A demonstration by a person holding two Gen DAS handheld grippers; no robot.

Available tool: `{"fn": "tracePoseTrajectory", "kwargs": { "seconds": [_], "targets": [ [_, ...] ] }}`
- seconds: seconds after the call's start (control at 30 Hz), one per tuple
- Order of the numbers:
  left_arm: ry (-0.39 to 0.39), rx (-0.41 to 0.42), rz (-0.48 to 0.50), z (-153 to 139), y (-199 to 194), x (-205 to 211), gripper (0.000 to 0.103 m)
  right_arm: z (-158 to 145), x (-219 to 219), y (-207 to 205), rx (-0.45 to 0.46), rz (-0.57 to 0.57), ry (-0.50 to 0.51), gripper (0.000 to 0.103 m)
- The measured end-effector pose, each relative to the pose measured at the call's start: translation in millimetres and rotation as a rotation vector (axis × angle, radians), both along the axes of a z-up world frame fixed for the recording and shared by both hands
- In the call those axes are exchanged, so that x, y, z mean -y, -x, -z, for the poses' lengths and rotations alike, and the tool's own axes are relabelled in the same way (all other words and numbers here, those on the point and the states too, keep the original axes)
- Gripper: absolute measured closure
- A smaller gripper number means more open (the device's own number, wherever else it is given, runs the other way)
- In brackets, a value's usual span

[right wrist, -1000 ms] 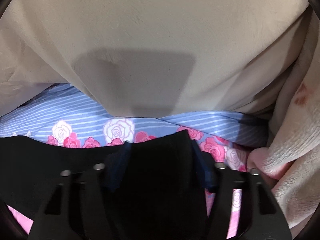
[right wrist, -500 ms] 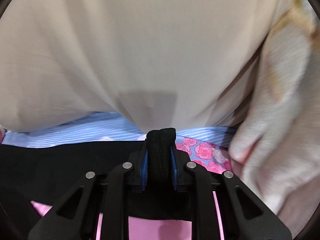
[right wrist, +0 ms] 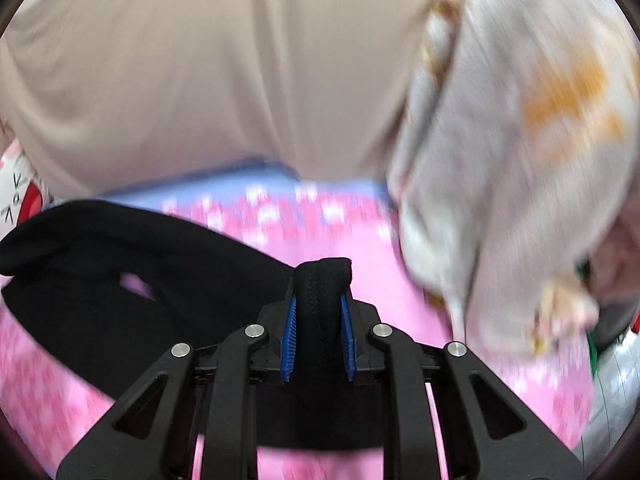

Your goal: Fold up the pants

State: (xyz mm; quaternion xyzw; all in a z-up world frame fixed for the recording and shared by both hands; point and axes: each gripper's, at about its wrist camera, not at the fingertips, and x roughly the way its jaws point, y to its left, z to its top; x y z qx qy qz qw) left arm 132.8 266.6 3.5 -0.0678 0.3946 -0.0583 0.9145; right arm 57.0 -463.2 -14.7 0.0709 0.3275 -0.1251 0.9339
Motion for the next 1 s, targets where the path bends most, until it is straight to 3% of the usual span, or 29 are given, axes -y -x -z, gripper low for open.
{"fn": "tracePoseTrajectory", "kwargs": {
  "seconds": [0.07, 0.2, 0.33, 0.37, 0.43, 0.53, 0.67, 0.77, 0.87, 0.93, 1.0],
  "targets": [
    [0.000, -0.047, -0.020, 20, 11, -6, 0.084, 15, 18, 31, -0.063, 0.015, -0.004, 0.086],
    [-0.003, -0.128, -0.060, 56, 14, -18, 0.082, 53, 29, 50, -0.156, 0.056, -0.030, 0.085],
    [-0.026, -0.113, -0.072, 48, 13, -23, 0.068, 67, 37, 66, -0.149, 0.067, -0.089, 0.080],
    [-0.029, -0.107, -0.072, 43, 15, -26, 0.062, 65, 37, 69, -0.145, 0.068, -0.089, 0.078],
    [-0.078, -0.074, -0.113, 30, 24, -36, 0.039, 59, 37, 77, -0.143, 0.067, -0.078, 0.064],
    [-0.120, -0.020, -0.200, 8, 44, -60, 0.034, 44, 38, 106, -0.103, 0.093, -0.069, 0.062],
    [-0.053, -0.018, -0.309, -5, 41, -94, 0.026, 12, 38, 131, 0.014, 0.178, -0.059, 0.062],
    [0.027, -0.100, -0.275, 9, 6, -94, 0.020, -18, 20, 126, 0.113, 0.163, -0.089, 0.061],
    [0.144, -0.271, -0.178, 45, -43, -83, 0.017, -39, -22, 99, 0.133, 0.050, -0.066, 0.061],
    [0.090, -0.367, -0.189, 69, -73, -74, 0.017, -46, -54, 81, 0.136, -0.034, -0.065, 0.061],
    [0.081, -0.395, -0.202, 82, -90, -73, 0.019, -48, -81, 64, 0.127, -0.100, -0.075, 0.060]
  ]
}}
